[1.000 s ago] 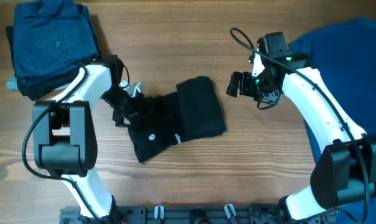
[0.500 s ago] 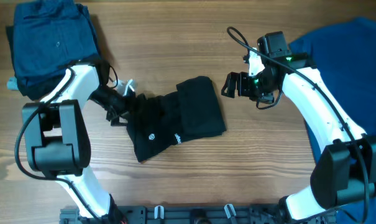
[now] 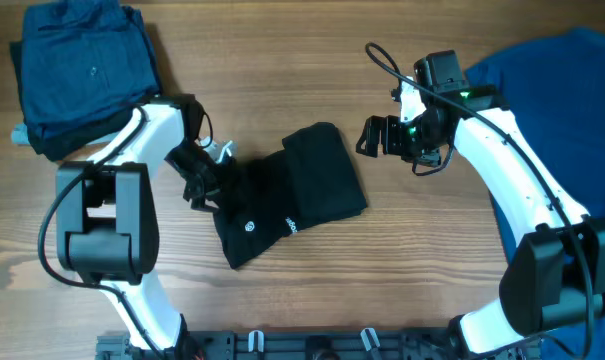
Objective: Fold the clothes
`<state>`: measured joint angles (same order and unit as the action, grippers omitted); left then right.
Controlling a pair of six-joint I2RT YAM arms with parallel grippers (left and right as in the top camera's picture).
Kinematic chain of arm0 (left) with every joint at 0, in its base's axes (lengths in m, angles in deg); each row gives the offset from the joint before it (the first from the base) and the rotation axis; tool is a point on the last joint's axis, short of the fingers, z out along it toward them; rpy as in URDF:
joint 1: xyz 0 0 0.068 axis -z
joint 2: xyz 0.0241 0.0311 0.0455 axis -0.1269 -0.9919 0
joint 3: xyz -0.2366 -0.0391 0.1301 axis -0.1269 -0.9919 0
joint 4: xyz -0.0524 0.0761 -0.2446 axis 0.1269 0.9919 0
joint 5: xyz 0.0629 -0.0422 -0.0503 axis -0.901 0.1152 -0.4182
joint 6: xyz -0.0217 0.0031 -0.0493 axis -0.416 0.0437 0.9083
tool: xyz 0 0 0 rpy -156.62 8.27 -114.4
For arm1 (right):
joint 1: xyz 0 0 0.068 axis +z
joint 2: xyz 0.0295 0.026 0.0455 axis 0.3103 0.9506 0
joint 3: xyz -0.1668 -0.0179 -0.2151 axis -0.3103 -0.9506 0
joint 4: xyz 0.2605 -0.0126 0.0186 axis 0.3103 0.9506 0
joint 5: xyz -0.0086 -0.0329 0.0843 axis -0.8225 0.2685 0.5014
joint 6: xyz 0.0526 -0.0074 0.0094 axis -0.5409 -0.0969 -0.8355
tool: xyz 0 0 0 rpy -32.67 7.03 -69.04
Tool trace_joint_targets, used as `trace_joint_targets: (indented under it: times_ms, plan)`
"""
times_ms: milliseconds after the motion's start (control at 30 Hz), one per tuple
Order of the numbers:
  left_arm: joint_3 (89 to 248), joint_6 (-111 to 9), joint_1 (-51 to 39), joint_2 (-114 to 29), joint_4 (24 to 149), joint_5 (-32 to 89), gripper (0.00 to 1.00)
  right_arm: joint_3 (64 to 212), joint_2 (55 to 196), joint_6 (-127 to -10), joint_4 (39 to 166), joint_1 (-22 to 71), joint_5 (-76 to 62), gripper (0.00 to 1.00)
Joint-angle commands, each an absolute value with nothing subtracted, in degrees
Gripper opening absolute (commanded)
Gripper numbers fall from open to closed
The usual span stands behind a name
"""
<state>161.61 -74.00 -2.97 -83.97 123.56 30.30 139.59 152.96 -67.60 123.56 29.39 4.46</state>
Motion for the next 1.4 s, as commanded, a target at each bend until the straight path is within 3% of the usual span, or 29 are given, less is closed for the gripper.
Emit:
trace_joint_targets:
  times_ms: [0,133,233,267,500,667,867,1367]
  plan:
    - [161.5,-72.9,-1.6,-84.7,123.1,29.1,0.53,139.4,153.6,-66.7,123.2,29.5,5.8,1.0]
    - [160.7,-71.8,0.3,-84.7,121.5,29.1,0.41,139.4,153.6,-66.7,123.3,29.5,5.8,1.0]
    - [158.0,-71.3,1.1,-84.7,118.9,29.1,0.06,139.4,153.6,-66.7,123.3,29.5,5.8,0.99]
    - [157.4,-70.1,1.1,-84.7,118.0,28.7,0.04,139.4,153.6,-66.7,123.3,29.5,5.8,1.0]
    - [158.0,-62.0,-3.7,-84.7,112.3,15.6,0.04,139.4,153.6,-68.0,123.4,29.5,5.8,0.99]
    - [166.5,-58.5,-12.0,-84.7,119.4,7.7,0.04,139.4,153.6,-72.0,122.2,29.7,5.6,0.99]
    - [178.5,-55.1,-12.8,-84.7,128.1,2.0,0.04,139.4,153.6,-74.3,119.4,33.7,3.2,0.99]
    - [186.8,-52.5,4.6,-82.4,132.5,3.9,0.04,139.4,165.2,-77.1,114.7,37.3,5.2,1.0]
